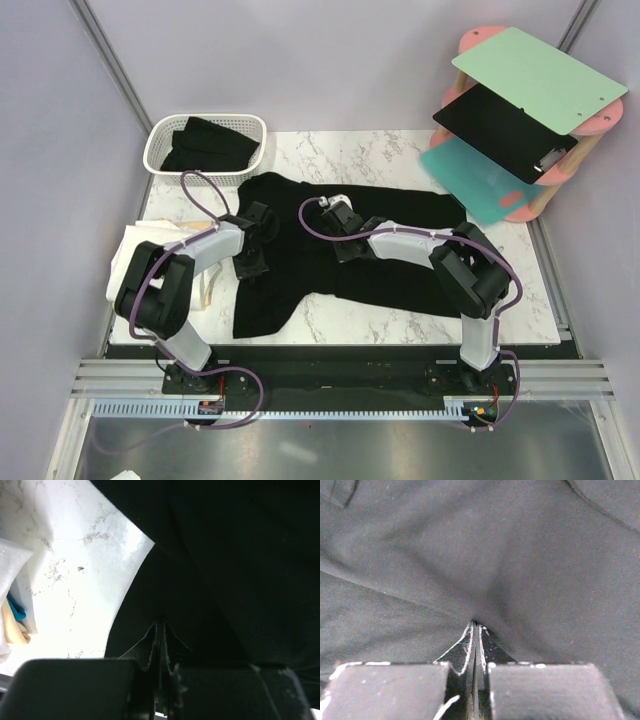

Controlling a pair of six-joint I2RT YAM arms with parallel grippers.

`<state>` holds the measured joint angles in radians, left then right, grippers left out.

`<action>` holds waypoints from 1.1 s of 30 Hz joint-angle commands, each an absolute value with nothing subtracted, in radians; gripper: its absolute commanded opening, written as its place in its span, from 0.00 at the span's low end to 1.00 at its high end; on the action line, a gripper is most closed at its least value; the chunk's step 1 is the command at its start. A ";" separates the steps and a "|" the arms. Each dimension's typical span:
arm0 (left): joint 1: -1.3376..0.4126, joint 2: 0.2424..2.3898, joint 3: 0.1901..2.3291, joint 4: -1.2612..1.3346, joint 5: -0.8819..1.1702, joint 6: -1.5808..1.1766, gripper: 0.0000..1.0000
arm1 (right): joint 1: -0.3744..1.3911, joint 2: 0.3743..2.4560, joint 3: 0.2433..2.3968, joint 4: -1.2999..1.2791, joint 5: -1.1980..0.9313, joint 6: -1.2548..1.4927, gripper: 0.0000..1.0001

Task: Fold and stack the t-shirts
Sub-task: Fold the flattened tshirt in 1/3 of the way

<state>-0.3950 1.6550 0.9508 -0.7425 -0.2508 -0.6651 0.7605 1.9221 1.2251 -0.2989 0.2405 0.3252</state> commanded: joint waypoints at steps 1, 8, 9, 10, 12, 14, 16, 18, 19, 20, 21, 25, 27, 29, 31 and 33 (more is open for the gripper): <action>-0.396 1.697 0.844 -0.653 -0.181 -0.781 0.02 | 0.736 1.890 1.200 -0.307 0.245 0.308 0.00; -0.394 1.549 0.755 -0.707 -0.210 -0.830 0.02 | 0.729 1.867 1.192 -0.299 0.216 0.301 0.00; -0.394 1.519 0.744 -0.712 -0.210 -0.841 0.02 | 0.729 1.865 1.195 -0.298 0.212 0.298 0.00; -0.396 1.503 0.735 -0.718 -0.210 -0.842 0.02 | 0.729 1.865 1.198 -0.296 0.198 0.296 0.00; -0.396 1.467 0.703 -0.735 -0.224 -0.854 0.02 | 0.727 1.865 1.207 -0.296 0.186 0.296 0.00; -0.394 1.441 0.675 -0.752 -0.233 -0.862 0.02 | 0.729 1.856 1.207 -0.291 0.154 0.291 0.00; -0.396 1.402 0.660 -0.756 -0.233 -0.873 0.02 | 0.729 1.848 1.200 -0.276 0.132 0.291 0.00; -0.396 1.382 0.646 -0.765 -0.227 -0.877 0.02 | 0.729 1.830 1.193 -0.258 0.097 0.290 0.00; -0.396 1.355 0.634 -0.765 -0.222 -0.879 0.02 | 0.727 1.824 1.189 -0.253 0.088 0.288 0.00; -0.396 1.344 0.629 -0.767 -0.221 -0.882 0.02 | 0.729 1.810 1.187 -0.249 0.074 0.288 0.00; -0.396 1.330 0.624 -0.773 -0.206 -0.881 0.02 | 0.727 1.804 1.184 -0.244 0.066 0.287 0.00; -0.403 1.249 0.617 -0.782 -0.189 -0.882 0.02 | 0.723 1.757 1.160 -0.226 0.045 0.288 0.00; -0.420 1.207 0.638 -0.790 -0.183 -0.879 0.02 | 0.715 1.729 1.147 -0.210 0.046 0.301 0.00; -0.437 1.183 0.685 -0.801 -0.189 -0.867 0.02 | 0.695 1.715 1.135 -0.204 0.052 0.311 0.00; -0.460 1.174 0.750 -0.821 -0.218 -0.856 0.02 | 0.661 1.710 1.129 -0.204 0.075 0.316 0.00; -0.475 1.173 0.797 -0.822 -0.254 -0.832 0.02 | 0.608 1.715 1.124 -0.207 0.080 0.322 0.00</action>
<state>-0.4461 1.2018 0.6743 -0.8051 -0.2008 -0.8413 0.6926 1.7477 1.1446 -0.2382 0.0631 0.3027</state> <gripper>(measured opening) 0.025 0.005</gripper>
